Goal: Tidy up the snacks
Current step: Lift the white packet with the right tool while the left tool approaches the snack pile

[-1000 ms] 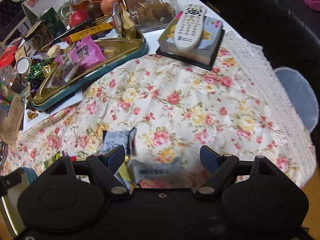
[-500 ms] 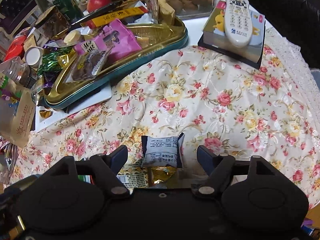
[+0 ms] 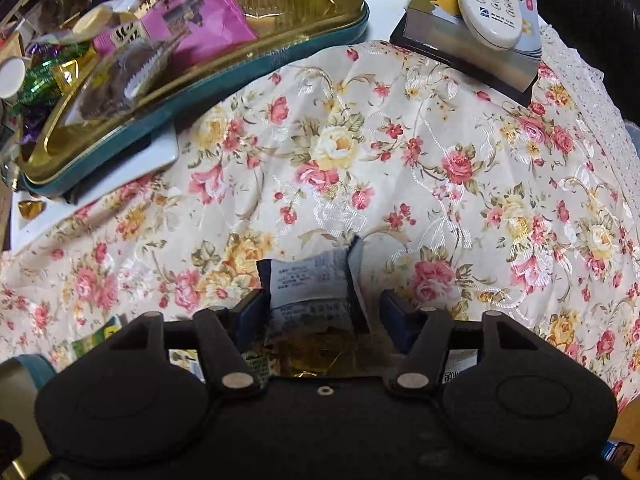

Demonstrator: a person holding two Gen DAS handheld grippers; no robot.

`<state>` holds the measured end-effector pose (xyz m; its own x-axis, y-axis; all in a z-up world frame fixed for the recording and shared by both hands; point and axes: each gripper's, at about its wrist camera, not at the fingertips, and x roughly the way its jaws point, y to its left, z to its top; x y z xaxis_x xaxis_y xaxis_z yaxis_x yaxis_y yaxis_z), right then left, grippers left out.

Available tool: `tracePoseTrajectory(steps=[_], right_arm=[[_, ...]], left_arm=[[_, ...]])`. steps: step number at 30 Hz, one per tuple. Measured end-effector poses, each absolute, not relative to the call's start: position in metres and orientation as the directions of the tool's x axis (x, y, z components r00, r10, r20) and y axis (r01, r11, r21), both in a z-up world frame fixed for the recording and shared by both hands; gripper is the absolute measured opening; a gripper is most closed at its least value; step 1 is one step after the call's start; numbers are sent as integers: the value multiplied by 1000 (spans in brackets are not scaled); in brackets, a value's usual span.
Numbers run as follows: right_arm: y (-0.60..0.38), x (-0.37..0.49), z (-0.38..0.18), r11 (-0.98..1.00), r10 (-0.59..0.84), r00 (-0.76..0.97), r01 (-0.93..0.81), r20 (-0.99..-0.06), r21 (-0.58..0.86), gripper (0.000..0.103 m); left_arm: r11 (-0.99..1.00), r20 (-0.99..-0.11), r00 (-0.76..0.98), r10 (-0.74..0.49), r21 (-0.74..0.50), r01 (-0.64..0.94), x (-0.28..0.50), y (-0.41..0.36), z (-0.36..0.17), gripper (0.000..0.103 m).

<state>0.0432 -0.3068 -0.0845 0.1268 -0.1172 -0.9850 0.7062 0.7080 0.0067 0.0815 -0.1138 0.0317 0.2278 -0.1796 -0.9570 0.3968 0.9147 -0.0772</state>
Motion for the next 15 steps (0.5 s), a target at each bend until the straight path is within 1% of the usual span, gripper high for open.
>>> tracePoseTrajectory(steps=[1,2,5,6,10,11,12,13,14,15], right_arm=[[-305,44,-84,715,-139,127,699,-982,-11,56],[-303,45,-84,727,-157,131,686,-979,-25,53],[-300,45,-82,745,-173,151,667,-973,-29,51],[-300,43,-81,743,-172,154,669,-973,-26,51],[-304,38,-63,736,-168,194,676,-966,8,49],[-306,35,-55,736,-170,210,676,-963,17,48],[-306,33,-48,738,-172,225,675,-959,26,38],[-307,31,-41,746,-168,234,665,-958,31,24],[-308,29,-36,754,-159,243,655,-957,41,20],[-309,26,-30,754,-156,253,655,-955,50,21]], left_arm=[[914,-957,229,-178,-75,398,81,-114,31,54],[913,-957,231,-177,-73,401,81,-115,31,54],[912,-958,232,-169,-63,404,79,-116,29,54],[912,-957,234,-170,-63,406,79,-116,29,51],[905,-963,219,-159,-54,423,76,-120,23,50],[899,-964,210,-165,-60,433,74,-122,21,50],[895,-964,204,-173,-67,441,72,-123,19,50],[892,-964,199,-174,-69,447,69,-126,16,50],[888,-966,193,-172,-67,454,66,-129,13,50],[883,-967,186,-172,-67,464,62,-131,10,50]])
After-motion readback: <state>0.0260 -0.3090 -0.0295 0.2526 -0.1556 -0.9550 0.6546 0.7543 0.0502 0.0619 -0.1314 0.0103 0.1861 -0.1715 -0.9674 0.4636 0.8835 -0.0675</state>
